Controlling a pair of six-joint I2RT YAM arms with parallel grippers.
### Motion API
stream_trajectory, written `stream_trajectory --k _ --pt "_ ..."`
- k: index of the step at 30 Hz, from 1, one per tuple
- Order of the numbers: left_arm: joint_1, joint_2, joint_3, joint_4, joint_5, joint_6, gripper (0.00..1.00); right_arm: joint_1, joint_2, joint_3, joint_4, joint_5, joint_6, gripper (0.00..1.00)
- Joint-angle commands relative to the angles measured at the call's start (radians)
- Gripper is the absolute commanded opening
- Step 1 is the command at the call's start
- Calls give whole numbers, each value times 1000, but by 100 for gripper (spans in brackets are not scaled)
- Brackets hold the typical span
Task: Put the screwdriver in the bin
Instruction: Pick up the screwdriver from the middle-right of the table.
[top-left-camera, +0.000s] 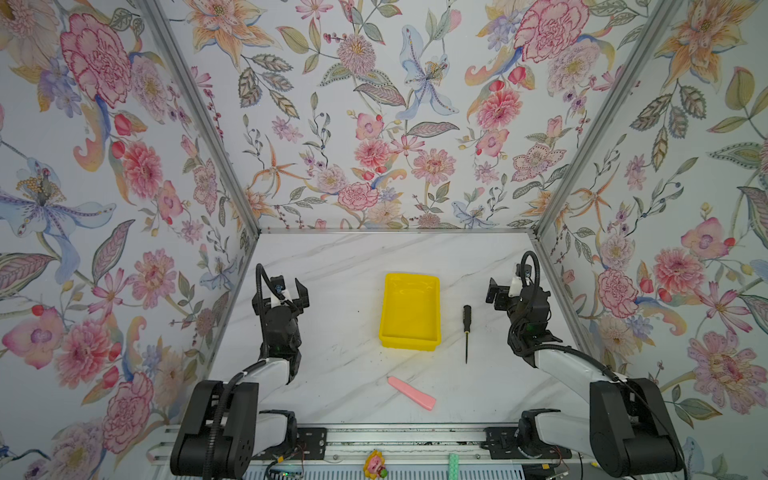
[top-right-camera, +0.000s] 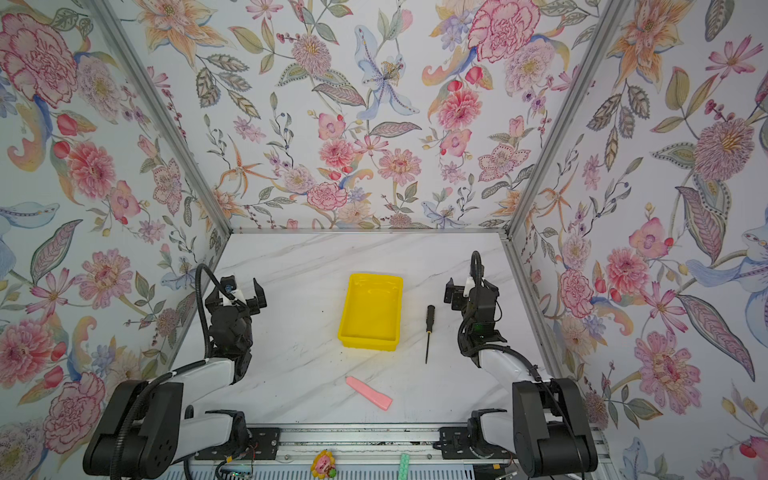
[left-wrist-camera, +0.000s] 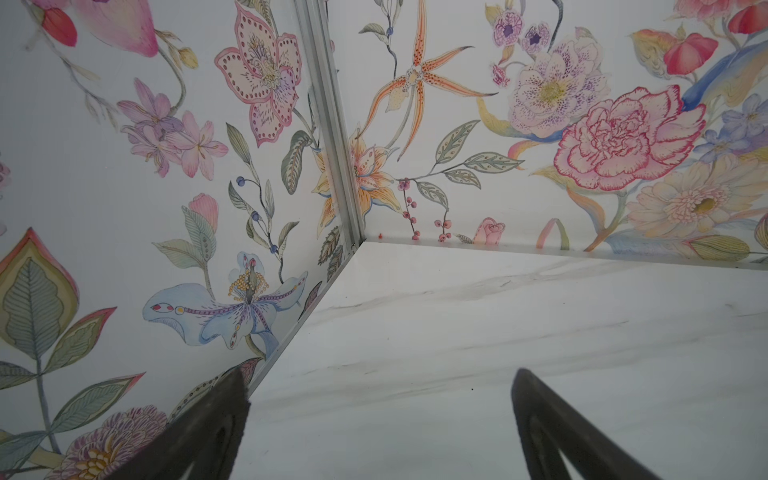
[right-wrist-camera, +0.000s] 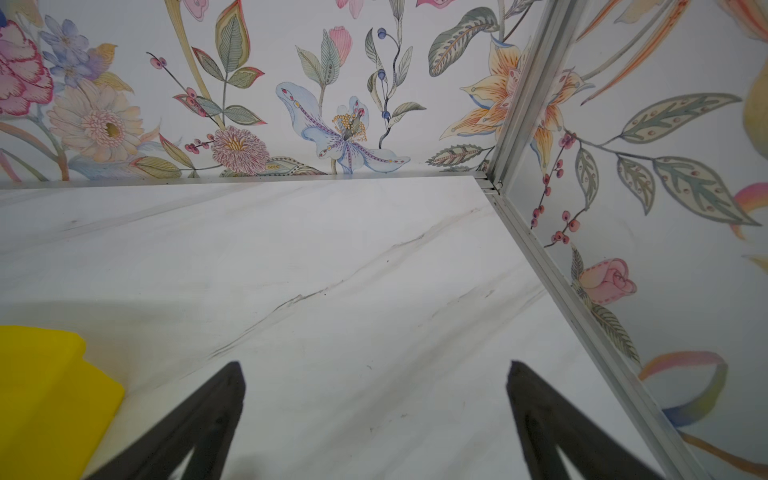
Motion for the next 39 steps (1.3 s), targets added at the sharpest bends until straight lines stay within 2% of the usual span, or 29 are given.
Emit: stream_trajectory --k 1,5,9,12,17,21,24,28,31,35,39 --pt "-11 -72 79 -302 -8 -77 99 47 -60 61 -320 102 84 99" --pt "-15 -101 203 -533 44 -190 99 108 -47 207 -660 158 258 99" --pt "-17 -51 334 -708 221 -274 99 190 -39 272 -802 150 368 99" --pt "-32 30 480 -910 328 -328 99 230 20 348 -909 129 431 99" --pt "-172 81 602 -1063 355 -397 99 264 154 443 -1040 97 510 99" --pt "-304 168 701 -1165 410 -441 99 265 221 452 -1046 48 538 99" --pt "-383 228 751 -1166 481 -479 99 264 270 462 -1046 14 528 99" --pt "-483 323 848 -1189 535 -470 99 255 333 472 -1044 -31 520 99" --pt "-534 402 927 -1222 577 -449 99 252 377 489 -1044 -48 501 99" --pt "-610 439 986 -1217 603 -376 99 234 427 500 -1031 -72 488 100" --pt "-634 452 990 -1206 622 -364 99 217 458 500 -1008 -84 480 93"
